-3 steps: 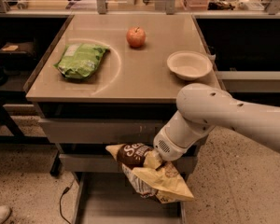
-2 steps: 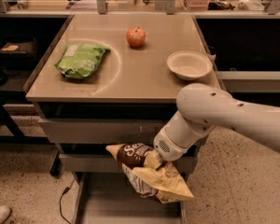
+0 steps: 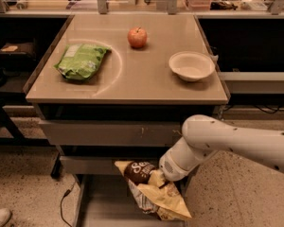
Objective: Place brown chip bag into bottom drawer
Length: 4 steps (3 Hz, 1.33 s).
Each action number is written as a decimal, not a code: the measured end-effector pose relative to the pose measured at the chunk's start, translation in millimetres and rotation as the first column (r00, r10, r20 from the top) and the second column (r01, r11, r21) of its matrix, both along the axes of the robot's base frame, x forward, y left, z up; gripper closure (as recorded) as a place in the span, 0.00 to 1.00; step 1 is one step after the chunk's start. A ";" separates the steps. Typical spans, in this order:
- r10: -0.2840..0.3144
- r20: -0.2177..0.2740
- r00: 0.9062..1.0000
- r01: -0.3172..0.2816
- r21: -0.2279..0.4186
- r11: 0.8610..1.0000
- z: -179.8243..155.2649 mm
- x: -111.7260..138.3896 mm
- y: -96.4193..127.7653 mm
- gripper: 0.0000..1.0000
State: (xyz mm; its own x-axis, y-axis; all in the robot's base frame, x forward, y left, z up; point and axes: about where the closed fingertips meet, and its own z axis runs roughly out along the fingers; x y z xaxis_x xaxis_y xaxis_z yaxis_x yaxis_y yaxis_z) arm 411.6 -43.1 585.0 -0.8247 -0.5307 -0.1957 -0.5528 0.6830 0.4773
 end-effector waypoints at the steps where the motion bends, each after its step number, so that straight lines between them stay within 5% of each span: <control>1: -0.050 -0.030 0.998 0.051 0.040 0.998 -47.9 1.3 -1.8 1.00; 3: -0.056 -0.039 0.998 0.059 0.067 0.996 -56.5 0.2 1.2 1.00; 4: -0.105 -0.085 0.991 0.111 0.080 0.991 -104.8 -3.2 8.3 1.00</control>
Offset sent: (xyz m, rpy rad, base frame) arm 0.0016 -0.0027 -0.0375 0.0324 0.0189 -0.0420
